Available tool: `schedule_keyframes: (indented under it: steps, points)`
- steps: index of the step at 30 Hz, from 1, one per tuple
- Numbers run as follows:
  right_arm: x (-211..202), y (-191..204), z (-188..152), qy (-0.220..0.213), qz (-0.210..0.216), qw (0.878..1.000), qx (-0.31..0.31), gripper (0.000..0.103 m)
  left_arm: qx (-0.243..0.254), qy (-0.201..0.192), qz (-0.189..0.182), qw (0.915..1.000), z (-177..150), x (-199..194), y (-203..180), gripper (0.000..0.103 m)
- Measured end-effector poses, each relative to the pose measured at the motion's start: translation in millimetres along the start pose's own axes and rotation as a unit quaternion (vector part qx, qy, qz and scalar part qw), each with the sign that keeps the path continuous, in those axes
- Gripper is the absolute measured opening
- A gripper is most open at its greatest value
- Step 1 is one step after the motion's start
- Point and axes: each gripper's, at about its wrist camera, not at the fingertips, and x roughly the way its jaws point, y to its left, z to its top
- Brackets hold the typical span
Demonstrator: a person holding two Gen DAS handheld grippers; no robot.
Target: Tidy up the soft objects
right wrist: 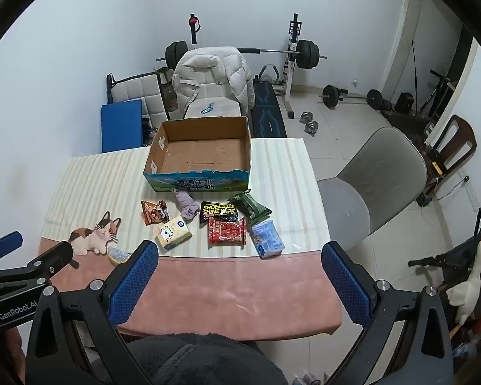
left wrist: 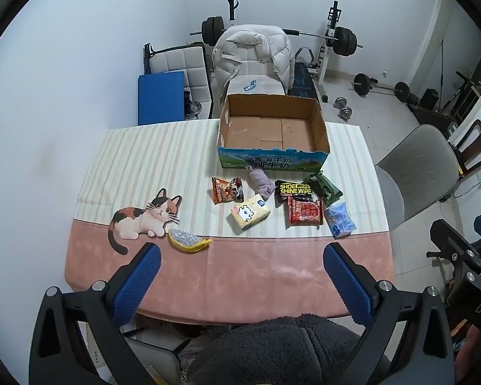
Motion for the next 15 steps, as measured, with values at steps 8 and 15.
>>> schedule_keyframes:
  steps: [8, 15]
  points:
    - [1.1, -7.9, -1.5, 0.004, 0.011, 1.000, 0.014, 0.103, -0.004, 0.006, -0.008, 0.9999, 4.0, 2.5, 2.4, 0.103]
    - [-1.1, -8.1, -1.7, 0.003, 0.009, 1.000, 0.014, 0.103, 0.000, -0.001, -0.007, 1.0000, 1.4, 0.5, -0.2, 0.103]
